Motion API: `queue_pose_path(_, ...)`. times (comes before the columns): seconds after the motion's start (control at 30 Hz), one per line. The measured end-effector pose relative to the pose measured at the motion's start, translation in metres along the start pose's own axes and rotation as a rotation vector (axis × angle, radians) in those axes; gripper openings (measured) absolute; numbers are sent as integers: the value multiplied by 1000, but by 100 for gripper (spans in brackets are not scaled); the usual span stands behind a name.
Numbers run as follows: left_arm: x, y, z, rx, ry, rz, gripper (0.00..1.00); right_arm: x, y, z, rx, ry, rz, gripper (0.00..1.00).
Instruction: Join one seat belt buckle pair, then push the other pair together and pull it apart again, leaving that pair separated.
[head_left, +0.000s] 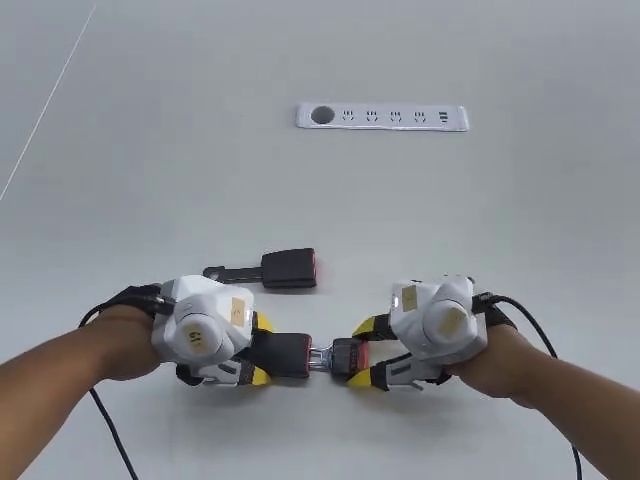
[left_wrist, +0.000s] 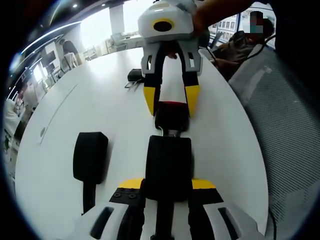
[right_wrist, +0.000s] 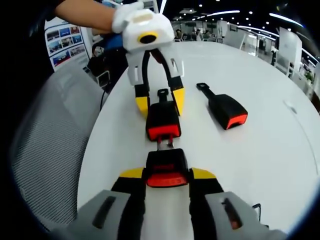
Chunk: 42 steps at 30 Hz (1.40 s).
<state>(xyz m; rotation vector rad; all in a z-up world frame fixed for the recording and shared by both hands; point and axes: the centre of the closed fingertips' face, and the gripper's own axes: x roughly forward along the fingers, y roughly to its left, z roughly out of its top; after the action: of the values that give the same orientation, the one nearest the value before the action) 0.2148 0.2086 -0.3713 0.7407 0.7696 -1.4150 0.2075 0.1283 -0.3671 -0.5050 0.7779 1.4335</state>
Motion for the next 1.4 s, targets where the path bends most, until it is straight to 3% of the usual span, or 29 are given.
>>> queue_pose_path(0.87, 2, 1, -1, 22, 25, -15, 33, 11, 0, 12, 43, -44, 4, 31)
queue_pose_path(1.4, 0, 0, -1, 25, 24, -21, 33, 13, 1, 14, 47, -27, 8, 31)
